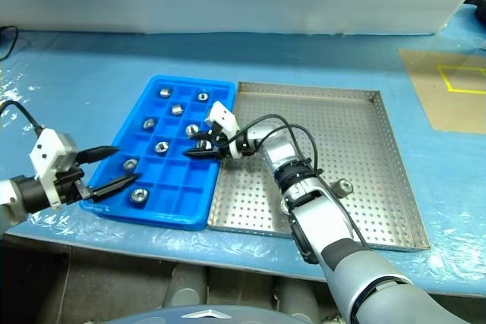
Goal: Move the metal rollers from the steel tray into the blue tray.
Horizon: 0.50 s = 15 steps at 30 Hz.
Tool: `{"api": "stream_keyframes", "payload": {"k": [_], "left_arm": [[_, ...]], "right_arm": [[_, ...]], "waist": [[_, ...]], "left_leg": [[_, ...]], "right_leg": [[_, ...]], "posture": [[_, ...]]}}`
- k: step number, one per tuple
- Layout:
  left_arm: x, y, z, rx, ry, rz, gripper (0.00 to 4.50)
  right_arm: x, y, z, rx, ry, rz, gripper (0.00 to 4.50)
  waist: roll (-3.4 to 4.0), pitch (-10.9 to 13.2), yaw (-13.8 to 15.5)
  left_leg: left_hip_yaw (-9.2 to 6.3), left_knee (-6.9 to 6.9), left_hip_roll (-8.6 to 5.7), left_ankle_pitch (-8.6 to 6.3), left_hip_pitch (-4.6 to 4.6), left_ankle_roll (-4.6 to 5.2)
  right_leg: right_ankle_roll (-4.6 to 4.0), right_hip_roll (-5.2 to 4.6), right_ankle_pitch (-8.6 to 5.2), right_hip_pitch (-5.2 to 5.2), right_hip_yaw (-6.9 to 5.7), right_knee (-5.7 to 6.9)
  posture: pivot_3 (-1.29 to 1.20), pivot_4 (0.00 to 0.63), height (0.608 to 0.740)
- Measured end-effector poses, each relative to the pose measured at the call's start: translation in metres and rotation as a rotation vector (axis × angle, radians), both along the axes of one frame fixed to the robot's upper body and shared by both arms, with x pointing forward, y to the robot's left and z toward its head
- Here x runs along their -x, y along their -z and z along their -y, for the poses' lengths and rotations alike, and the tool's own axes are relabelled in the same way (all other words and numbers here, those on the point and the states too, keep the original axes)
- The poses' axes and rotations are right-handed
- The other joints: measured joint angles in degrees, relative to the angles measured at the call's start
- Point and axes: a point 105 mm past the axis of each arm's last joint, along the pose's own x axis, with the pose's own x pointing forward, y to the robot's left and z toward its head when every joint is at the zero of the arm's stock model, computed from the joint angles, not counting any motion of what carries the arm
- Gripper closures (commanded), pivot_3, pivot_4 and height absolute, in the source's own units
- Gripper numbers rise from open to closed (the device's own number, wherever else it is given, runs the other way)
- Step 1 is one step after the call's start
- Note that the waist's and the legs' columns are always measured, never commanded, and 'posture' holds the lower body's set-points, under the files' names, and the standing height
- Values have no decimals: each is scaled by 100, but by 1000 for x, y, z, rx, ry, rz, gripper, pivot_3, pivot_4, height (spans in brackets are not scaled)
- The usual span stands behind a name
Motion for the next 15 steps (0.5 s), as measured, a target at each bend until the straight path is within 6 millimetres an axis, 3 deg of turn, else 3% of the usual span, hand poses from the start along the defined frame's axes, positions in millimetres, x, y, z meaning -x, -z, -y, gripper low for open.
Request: {"api": "stream_keyframes", "payload": {"k": [4, 8, 12, 15], "left_arm": [[-5, 0, 6, 0, 36, -7, 0], [-13, 0, 20, 15, 104, -14, 0], [-24, -3, 47, 28, 222, -6, 0], [-28, 5, 71, 56, 326, -33, 0]], "right_arm": [[-8, -6, 10, -21, 58, -4, 1301], [-14, -24, 31, -65, 104, 27, 1301], [-6, -47, 62, -82, 108, 89, 1301], [10, -35, 100, 1, 132, 91, 1301]], "waist": [[1, 1, -5], [1, 1, 1], [3, -1, -24], [2, -4, -51]], "left_leg": [[0, 5, 0, 4, 1, -7], [1, 17, 0, 11, -6, -18], [3, 28, -2, 13, -6, -21], [4, 29, -6, 16, -6, -25]], "right_leg": [[0, 0, 0, -6, 3, 17], [0, -1, 0, -17, 5, 38], [2, 0, 1, -21, 13, 51], [3, 0, 2, -20, 16, 51]], "posture": [[301, 150, 740], [236, 150, 740], [130, 150, 740], [64, 150, 740]]}}
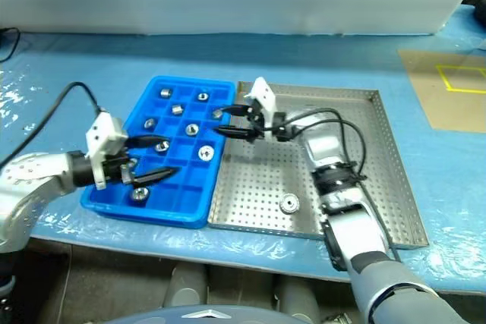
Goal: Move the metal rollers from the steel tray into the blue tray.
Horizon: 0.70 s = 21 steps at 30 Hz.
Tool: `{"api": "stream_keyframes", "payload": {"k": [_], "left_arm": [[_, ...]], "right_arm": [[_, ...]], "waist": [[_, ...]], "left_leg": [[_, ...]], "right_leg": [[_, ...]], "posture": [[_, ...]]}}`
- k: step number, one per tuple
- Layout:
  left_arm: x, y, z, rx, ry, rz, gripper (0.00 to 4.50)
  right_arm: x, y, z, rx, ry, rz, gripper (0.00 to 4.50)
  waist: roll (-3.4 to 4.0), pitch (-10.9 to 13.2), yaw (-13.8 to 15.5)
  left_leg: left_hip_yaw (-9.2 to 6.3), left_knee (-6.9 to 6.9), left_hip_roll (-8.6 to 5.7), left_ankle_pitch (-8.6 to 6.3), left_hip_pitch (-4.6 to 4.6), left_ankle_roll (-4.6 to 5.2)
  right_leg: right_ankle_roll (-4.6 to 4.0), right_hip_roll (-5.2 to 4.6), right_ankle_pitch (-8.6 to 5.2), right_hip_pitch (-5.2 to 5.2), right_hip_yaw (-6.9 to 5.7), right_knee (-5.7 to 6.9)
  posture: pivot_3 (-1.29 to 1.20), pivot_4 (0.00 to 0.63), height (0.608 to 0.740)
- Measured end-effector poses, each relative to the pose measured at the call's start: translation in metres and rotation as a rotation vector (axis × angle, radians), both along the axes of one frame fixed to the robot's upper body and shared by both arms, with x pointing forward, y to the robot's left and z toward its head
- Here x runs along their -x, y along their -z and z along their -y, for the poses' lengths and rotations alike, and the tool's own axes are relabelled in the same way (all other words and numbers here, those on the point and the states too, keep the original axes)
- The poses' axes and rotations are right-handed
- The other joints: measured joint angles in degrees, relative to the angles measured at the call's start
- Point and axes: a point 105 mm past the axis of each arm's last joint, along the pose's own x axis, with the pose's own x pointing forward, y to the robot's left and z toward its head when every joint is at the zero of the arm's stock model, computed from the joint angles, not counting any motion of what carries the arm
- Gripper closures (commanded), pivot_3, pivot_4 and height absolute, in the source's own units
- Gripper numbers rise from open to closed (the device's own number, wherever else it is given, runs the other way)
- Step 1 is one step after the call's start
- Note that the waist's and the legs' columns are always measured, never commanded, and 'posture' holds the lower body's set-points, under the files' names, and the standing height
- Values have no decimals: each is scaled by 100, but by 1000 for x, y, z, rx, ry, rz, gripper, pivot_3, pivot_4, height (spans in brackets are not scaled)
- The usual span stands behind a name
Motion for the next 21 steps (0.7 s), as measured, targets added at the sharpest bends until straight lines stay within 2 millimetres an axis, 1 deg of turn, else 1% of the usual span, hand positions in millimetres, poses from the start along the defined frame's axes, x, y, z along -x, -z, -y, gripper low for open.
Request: {"api": "stream_keyframes", "payload": {"k": [2, 3, 4, 6, 8, 11, 12, 14, 16, 18, 21], "left_arm": [[-2, 5, 11, 7, 50, -25, 0], [-3, 7, 18, 17, 80, -34, 0], [-4, 8, 21, 23, 96, -38, 0], [-7, 9, 36, 36, 159, -35, 0], [-10, 12, 49, 49, 212, -37, 0], [-13, 18, 65, 60, 270, -47, 0], [-14, 20, 71, 65, 294, -47, 0], [-16, 24, 77, 60, 321, -54, 0], [-19, 26, 81, 58, 336, -53, 0], [-22, 24, 84, 59, 346, -46, 0], [-22, 18, 87, 58, 375, -25, 0]], "right_arm": [[13, 15, 25, 64, 25, -53, 1301], [24, 23, 39, 108, 36, -80, 1301], [29, 26, 46, 132, 44, -89, 1301], [42, 29, 63, 194, 73, -88, 1301], [47, 26, 74, 209, 123, -80, 1301], [45, 23, 87, 206, 221, -59, 1301], [42, 27, 94, 205, 277, -62, 1301], [41, 36, 102, 199, 347, -82, 1301], [42, 46, 105, 185, 399, -109, 1301], [42, 52, 105, 166, 430, -135, 1301], [45, 62, 110, 186, 462, -141, 1301]], "waist": [[0, 0, -72], [1, 0, -116], [1, 0, -160], [4, -1, -282], [4, -2, -440], [3, -2, -605], [3, -2, -643], [3, -2, -716], [3, -2, -765], [4, -2, -806], [4, -2, -836]], "left_leg": [[0, 3, -3, 0, -5, 0], [2, 2, -7, 1, -4, 0], [2, 1, -8, 1, -15, 0], [6, -2, -10, 3, -4, -4], [8, -2, -13, 4, 10, -6], [12, -1, -21, 4, 34, -5], [12, -3, -25, 4, 45, -4], [18, -4, -33, 0, 67, 2], [27, -3, -38, -4, 71, 9], [29, -2, -42, -5, 70, 11], [30, -4, -47, -8, 70, 16]], "right_leg": [[2, 0, 1, 0, 2, 1], [4, 1, 3, 0, 12, 1], [5, 2, 3, 1, 16, 3], [8, 4, 5, 1, 26, 6], [11, 7, 7, 4, 39, 10], [18, 14, 13, 16, 64, 10], [19, 13, 14, 29, 69, 7], [20, 11, 13, 48, 83, -1], [25, 12, 16, 48, 99, -6], [27, 13, 17, 47, 101, -7], [27, 12, 17, 50, 102, -15]], "posture": [[24, 150, 740], [-15, 150, 740], [-39, 150, 740], [-72, 150, 740], [-113, 150, 740], [-170, 150, 740], [-182, 150, 740], [-203, 150, 740], [-212, 150, 740], [-213, 150, 740], [-220, 150, 740]]}}
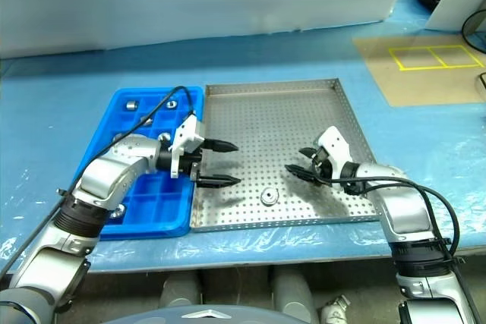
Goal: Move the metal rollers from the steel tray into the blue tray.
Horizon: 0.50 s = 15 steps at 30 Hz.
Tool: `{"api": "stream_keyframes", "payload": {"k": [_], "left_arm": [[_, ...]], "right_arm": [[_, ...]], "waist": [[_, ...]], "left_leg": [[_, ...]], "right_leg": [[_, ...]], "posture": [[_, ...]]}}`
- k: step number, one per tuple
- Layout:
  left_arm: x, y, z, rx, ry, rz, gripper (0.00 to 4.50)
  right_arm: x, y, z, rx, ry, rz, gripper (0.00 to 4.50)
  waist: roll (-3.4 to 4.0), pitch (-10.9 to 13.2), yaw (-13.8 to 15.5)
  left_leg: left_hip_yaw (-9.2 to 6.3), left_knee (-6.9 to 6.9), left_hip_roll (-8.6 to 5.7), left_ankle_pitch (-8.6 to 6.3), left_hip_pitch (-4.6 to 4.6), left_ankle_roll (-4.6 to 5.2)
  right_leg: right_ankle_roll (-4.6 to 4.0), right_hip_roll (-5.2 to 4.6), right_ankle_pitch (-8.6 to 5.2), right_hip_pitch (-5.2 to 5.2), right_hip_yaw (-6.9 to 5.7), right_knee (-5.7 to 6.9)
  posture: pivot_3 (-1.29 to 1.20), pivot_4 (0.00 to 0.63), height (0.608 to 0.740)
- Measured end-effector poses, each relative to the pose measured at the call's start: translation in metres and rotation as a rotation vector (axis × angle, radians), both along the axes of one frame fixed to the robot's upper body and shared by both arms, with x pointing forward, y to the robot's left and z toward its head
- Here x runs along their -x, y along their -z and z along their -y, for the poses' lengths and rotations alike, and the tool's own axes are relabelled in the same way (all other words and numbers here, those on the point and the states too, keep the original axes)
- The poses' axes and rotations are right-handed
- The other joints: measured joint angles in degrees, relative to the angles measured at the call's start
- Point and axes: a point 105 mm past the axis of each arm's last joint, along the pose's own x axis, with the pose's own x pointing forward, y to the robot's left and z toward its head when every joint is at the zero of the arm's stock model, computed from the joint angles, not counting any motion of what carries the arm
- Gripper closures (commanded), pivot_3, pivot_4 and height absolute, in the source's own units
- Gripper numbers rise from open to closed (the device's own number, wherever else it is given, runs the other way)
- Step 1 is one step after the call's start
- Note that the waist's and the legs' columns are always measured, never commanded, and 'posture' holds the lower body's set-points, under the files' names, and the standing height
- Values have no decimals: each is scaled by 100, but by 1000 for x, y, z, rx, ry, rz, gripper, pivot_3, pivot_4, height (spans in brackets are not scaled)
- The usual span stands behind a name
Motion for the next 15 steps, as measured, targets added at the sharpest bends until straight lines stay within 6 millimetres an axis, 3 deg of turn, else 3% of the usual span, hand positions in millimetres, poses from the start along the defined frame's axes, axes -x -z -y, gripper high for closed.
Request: {"api": "stream_keyframes", "payload": {"k": [8, 15], "left_arm": [[3, 13, -10, -36, -19, -34, 0], [8, 16, -15, -53, -32, -39, 0]], "right_arm": [[-4, 20, 26, -27, 155, -52, 1301], [-6, 23, 28, -32, 150, -48, 1301]], "waist": [[0, 0, -31], [0, 0, -27]], "left_leg": [[5, -3, 0, -8, -1, 14], [5, 1, -1, -10, 9, 17]], "right_leg": [[1, 0, -1, 0, 1, -12], [1, -2, -1, 13, 1, -14]], "posture": [[-179, 150, 740], [-151, 150, 740]]}}
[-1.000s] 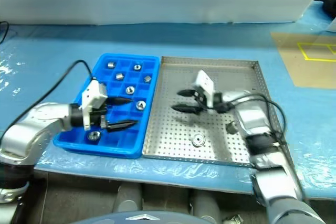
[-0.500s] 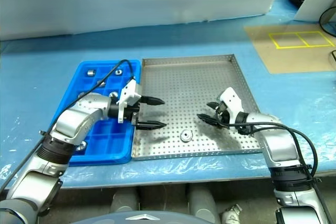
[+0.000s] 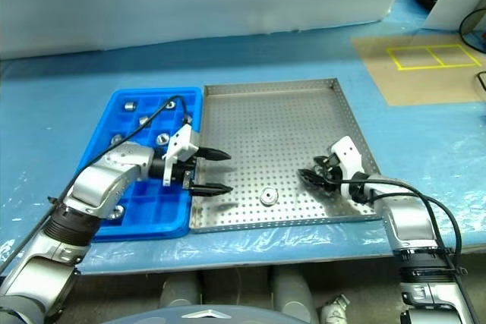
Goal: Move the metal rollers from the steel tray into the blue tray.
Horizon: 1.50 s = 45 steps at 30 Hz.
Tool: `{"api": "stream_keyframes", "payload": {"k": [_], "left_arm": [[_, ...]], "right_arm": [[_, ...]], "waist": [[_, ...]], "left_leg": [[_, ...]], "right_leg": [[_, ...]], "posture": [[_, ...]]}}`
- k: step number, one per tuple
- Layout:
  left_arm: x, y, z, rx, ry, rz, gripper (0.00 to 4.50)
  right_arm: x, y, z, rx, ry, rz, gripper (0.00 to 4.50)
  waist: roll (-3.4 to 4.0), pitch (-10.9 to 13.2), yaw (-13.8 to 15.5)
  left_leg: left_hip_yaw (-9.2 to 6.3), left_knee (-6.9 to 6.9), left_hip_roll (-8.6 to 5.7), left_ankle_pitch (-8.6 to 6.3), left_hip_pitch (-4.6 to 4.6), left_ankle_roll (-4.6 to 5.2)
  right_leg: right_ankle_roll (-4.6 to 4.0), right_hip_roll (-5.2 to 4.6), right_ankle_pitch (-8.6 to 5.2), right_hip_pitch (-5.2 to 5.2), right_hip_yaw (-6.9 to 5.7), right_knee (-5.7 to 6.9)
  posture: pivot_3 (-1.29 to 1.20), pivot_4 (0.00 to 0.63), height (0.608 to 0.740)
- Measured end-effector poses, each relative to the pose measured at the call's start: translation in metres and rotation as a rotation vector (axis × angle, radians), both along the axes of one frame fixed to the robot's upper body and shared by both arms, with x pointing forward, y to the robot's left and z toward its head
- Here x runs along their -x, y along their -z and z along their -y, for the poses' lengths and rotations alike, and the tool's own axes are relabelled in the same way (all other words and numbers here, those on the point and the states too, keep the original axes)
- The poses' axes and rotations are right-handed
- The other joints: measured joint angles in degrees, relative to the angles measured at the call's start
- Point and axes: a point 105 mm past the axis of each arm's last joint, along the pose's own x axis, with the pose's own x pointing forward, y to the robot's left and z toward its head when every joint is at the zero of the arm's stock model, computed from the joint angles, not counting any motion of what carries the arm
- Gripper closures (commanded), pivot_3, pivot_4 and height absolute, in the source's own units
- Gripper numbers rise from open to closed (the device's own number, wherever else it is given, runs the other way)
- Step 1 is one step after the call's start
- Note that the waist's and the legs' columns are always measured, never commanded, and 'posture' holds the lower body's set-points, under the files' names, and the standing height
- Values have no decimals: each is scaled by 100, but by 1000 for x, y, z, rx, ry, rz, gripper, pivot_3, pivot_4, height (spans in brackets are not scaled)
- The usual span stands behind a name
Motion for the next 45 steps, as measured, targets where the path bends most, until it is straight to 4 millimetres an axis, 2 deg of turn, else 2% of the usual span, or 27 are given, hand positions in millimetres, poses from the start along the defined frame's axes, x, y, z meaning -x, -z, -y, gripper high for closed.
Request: {"api": "stream_keyframes", "payload": {"k": [2, 3, 7, 8, 17, 21, 26, 28, 34, 38, 42, 45], "left_arm": [[1, -2, 0, 0, 0, 9, 0], [1, -3, 0, -1, 0, 13, 0], [1, 0, -6, -17, -23, 7, 0], [1, 0, -6, -18, -25, 5, 0], [1, -3, -12, -34, -35, 18, 0], [-3, -10, -27, -37, -81, 26, 0], [-15, -34, -67, -61, -206, 95, 0], [-16, -40, -83, -79, -251, 109, 0], [-9, -55, -135, -125, -437, 161, 0], [13, -58, -170, -155, -595, 164, 0], [36, -60, -189, -169, -713, 159, 0], [50, -59, -190, -155, -753, 153, 0]], "right_arm": [[-2, 0, 0, 1, -3, 2, 1301], [-2, 0, -1, 0, -5, 4, 1474], [-5, 0, -1, 4, -11, 11, 2556], [-6, 0, -2, 9, -14, 15, 2707], [-12, -4, -18, -21, -48, 35, 2700], [-20, -21, -33, -31, -92, 82, 2700], [-35, -67, -78, -88, -250, 193, 2700], [-36, -79, -98, -111, -334, 213, 2700], [-37, -85, -170, -189, -579, 196, 2700], [-34, -92, -221, -257, -730, 198, 2700], [-26, -95, -259, -284, -855, 217, 2700], [-24, -87, -275, -281, -882, 198, 2700]], "waist": [[0, 0, -1], [0, 0, 0], [0, 0, -4], [0, 0, -4], [1, 0, 4], [0, 1, -5], [1, 2, 33], [0, 2, 67], [-4, 4, 211], [-8, 7, 310], [-10, 7, 530], [-8, 8, 719]], "left_leg": [[0, 1, 0, 0, 1, 0], [0, 1, 0, 0, 2, 0], [0, -2, 3, 0, 2, 0], [0, -3, 3, 0, 0, 0], [0, -12, 2, -1, -3, 2], [0, -15, 5, 0, -4, -1], [-2, -22, 4, 2, 0, -5], [-3, -25, 5, 1, -1, -3], [-19, -32, 12, 1, -18, -3], [-24, -37, 19, -2, -32, 0], [-35, -45, 34, -2, -58, -1], [-35, -35, 34, -6, -76, 5]], "right_leg": [[2, 0, 1, 1, 0, 0], [2, -1, 1, 1, 0, 0], [2, -1, 1, -1, 1, -1], [2, -1, 1, -1, 0, -2], [1, -1, 1, -3, -1, -15], [1, 1, 2, -10, 0, -12], [1, 1, 1, -15, -2, -7], [0, 0, 1, -18, -6, -13], [-11, -12, -4, -32, -68, -15], [-16, -15, -8, -37, -87, -28], [-27, -16, -14, -37, -107, -43], [-30, -24, -16, -38, -114, -49]], "posture": [[-142, 150, 740], [-142, 150, 740], [-136, 150, 740], [-135, 150, 740], [-121, 150, 740], [-68, 150, 740], [31, 150, 740], [72, 150, 740], [255, 150, 740], [348, 150, 740], [422, 150, 740], [439, 150, 740]]}}
